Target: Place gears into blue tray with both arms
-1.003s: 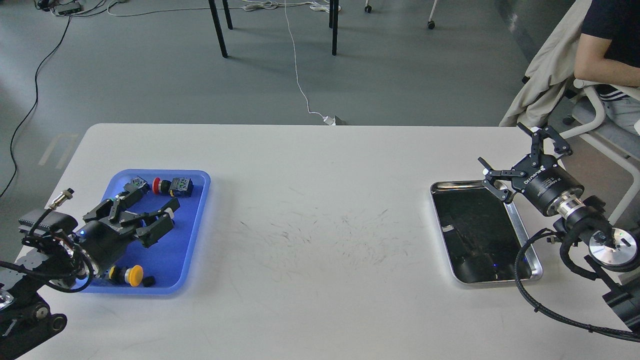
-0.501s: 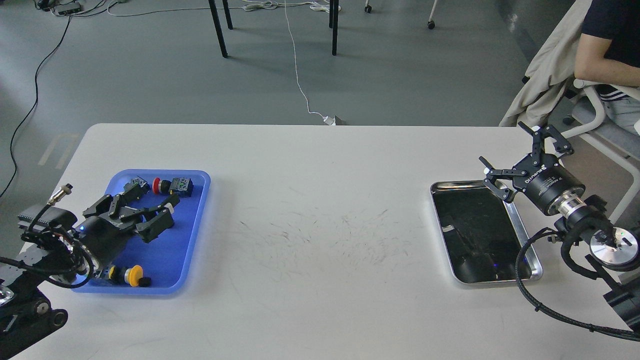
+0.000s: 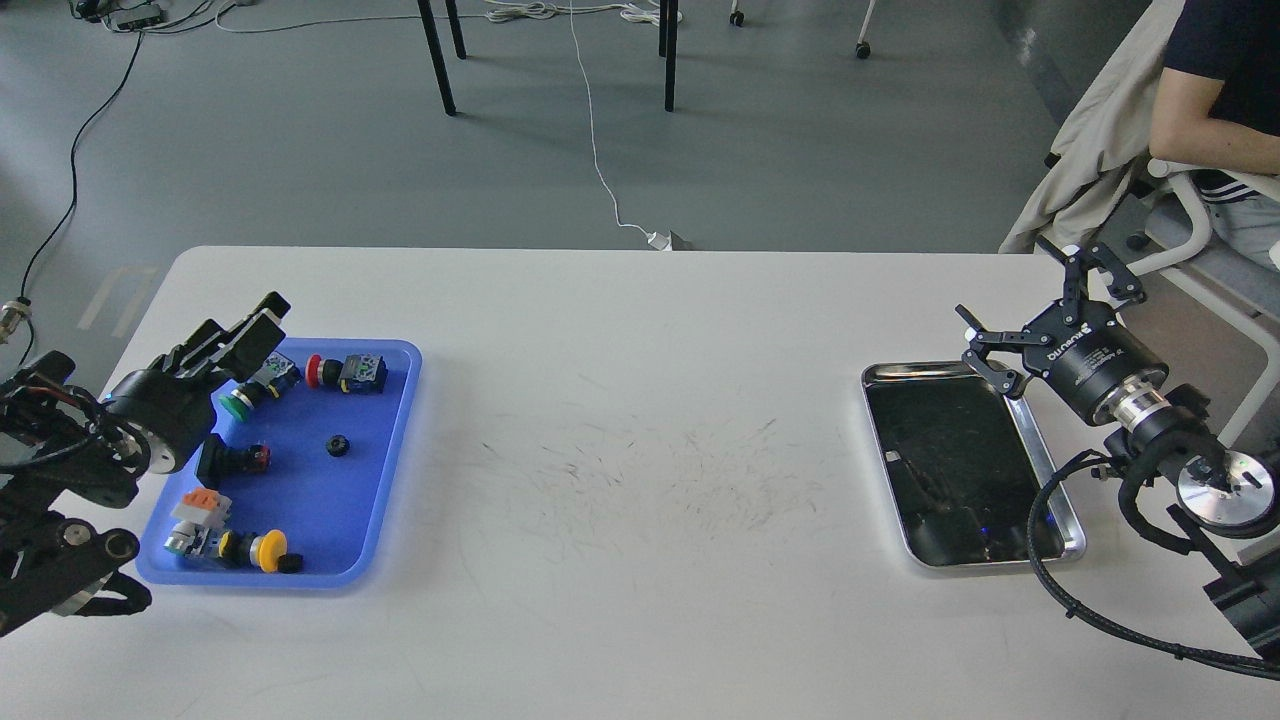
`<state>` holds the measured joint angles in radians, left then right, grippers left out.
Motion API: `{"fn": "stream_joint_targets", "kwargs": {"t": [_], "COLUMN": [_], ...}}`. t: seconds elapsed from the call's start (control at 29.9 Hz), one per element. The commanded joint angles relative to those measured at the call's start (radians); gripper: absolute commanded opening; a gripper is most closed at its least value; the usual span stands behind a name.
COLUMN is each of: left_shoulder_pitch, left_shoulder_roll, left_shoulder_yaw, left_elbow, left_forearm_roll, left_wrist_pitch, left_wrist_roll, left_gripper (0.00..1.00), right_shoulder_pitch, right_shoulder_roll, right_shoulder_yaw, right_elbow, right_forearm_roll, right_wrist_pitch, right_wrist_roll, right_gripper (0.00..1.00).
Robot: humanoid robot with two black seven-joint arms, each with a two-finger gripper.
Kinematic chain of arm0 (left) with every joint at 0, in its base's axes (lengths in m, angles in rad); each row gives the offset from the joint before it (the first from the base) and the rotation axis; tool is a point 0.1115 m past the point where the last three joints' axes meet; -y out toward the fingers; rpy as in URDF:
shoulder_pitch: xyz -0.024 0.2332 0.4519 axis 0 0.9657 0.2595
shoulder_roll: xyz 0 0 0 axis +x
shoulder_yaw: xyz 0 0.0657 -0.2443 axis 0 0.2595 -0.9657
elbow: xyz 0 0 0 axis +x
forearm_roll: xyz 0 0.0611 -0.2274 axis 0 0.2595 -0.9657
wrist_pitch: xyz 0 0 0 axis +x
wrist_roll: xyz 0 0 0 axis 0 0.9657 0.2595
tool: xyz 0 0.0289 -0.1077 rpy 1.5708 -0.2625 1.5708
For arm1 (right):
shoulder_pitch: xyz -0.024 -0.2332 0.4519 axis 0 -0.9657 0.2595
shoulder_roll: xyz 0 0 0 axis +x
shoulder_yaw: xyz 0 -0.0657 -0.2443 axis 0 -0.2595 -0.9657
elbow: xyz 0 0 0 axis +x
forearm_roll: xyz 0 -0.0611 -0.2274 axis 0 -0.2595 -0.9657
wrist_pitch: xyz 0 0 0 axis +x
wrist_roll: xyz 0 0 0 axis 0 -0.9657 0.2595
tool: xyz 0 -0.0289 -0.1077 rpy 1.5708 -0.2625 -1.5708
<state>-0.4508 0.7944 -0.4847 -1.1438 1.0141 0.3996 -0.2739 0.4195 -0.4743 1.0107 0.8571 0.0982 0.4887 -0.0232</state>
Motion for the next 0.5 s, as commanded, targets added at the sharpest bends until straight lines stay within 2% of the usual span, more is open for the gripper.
{"fn": "stream_joint_targets", "kwargs": {"t": [0.0,0.2,0.37,0.47], "left_shoulder_pitch": [-0.061,-0.084,-0.089,-0.089], "left_shoulder_roll": [-0.04,-0.107,-0.191,-0.222], "left_shoulder_yaw": [-0.034,-0.21,-0.327,-0.362], "left_elbow": [0.033,0.102,0.287,0.36], "left_forearm_roll": [-0.282,-0.652,-0.698,-0.721], "left_wrist_pitch": [-0.088,-0.312,-0.54,-0.628], "left_wrist_roll": [-0.024,-0.027,-0.022,-0.018], "left_gripper": [1.0,1.0,1.0,1.0], "right_shoulder_pitch": [0.002,0.004,0.051,0.059], "right_shoulder_roll": [0.0,0.016,0.026,0.028], "right_shoulder_yaw": [0.014,0.077,0.054,0.026], "right_elbow": [-0.003,-0.01,-0.015,-0.015], "right_forearm_roll": [0.002,0.002,0.0,0.0], "right_wrist_pitch": [0.0,0.0,0.0,0.0], "right_wrist_roll": [0.0,0.002,0.0,0.0], "right_gripper": [0.99,0.99,0.99,0.99]}}
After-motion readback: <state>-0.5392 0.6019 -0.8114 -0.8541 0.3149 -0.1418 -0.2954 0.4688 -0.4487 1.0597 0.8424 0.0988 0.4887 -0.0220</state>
